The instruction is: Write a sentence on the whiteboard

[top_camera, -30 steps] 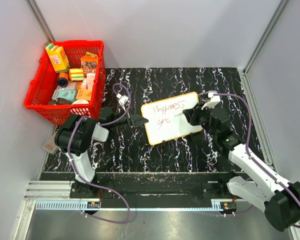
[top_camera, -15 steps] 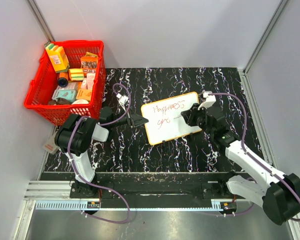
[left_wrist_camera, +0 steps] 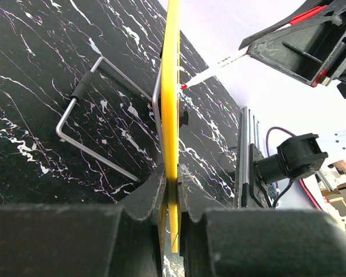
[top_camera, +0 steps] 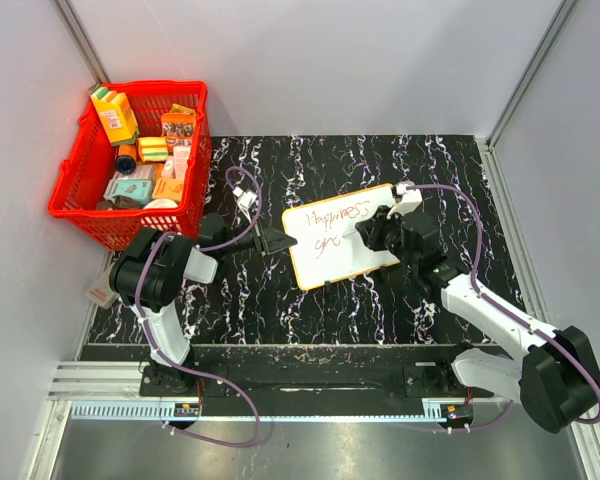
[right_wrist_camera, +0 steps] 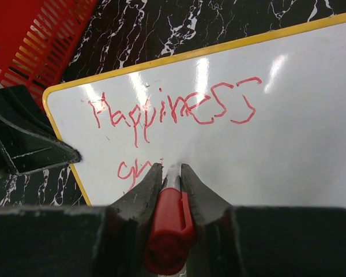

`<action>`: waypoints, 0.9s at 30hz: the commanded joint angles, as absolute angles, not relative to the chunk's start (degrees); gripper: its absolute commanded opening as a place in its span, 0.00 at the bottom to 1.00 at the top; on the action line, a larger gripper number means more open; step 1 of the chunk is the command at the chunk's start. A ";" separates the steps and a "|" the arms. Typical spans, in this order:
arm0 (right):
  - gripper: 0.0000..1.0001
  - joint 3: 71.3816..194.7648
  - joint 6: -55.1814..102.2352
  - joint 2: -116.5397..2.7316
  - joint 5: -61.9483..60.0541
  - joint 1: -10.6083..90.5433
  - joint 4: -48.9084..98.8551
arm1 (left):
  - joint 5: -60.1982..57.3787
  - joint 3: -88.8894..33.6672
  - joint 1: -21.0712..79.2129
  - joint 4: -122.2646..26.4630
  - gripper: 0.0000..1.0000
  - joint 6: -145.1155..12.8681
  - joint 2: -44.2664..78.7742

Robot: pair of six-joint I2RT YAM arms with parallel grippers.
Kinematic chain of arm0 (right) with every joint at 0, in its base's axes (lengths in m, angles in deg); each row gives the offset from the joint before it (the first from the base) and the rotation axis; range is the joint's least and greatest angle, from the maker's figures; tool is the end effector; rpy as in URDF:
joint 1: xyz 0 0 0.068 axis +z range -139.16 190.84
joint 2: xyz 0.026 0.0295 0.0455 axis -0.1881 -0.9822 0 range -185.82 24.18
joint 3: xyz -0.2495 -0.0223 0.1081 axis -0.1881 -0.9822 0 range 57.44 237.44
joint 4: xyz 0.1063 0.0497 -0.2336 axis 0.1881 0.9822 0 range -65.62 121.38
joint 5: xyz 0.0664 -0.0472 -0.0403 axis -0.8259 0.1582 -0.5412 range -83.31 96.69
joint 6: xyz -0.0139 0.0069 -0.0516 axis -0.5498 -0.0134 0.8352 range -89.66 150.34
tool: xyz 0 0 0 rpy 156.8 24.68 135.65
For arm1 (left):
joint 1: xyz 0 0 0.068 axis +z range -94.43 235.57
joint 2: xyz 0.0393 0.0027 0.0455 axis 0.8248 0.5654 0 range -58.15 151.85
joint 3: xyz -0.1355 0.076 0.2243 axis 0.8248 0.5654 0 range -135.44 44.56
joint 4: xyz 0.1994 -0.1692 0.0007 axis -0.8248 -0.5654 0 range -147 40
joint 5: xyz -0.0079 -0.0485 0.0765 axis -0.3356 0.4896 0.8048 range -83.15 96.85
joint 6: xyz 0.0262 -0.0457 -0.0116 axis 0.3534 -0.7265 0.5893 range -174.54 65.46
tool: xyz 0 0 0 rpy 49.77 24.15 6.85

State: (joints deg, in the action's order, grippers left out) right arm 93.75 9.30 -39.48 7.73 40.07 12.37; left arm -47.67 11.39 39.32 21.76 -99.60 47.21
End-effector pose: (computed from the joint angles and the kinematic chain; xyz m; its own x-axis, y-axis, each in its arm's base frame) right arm 0.2216 0.1233 0.2619 -0.3852 0.1957 -0.9018 -0.3586 0.8687 0.3417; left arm 0.2960 -0.1164 0.1524 -0.6733 -0.2316 -0.7021 0.6619 0.2342 -0.7120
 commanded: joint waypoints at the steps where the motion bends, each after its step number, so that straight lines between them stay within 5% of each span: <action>1: 0.00 96.11 8.98 -40.60 8.72 40.64 8.21 | -48.17 10.90 38.87 27.69 0.00 -97.61 45.30; 27: 0.00 94.97 8.02 -41.30 9.59 40.64 9.61 | -48.43 10.81 38.87 27.78 0.00 -97.70 45.38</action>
State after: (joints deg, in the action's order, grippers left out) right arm 93.84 7.97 -42.10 7.73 40.10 10.07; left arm -47.56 11.39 39.34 21.68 -99.62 47.21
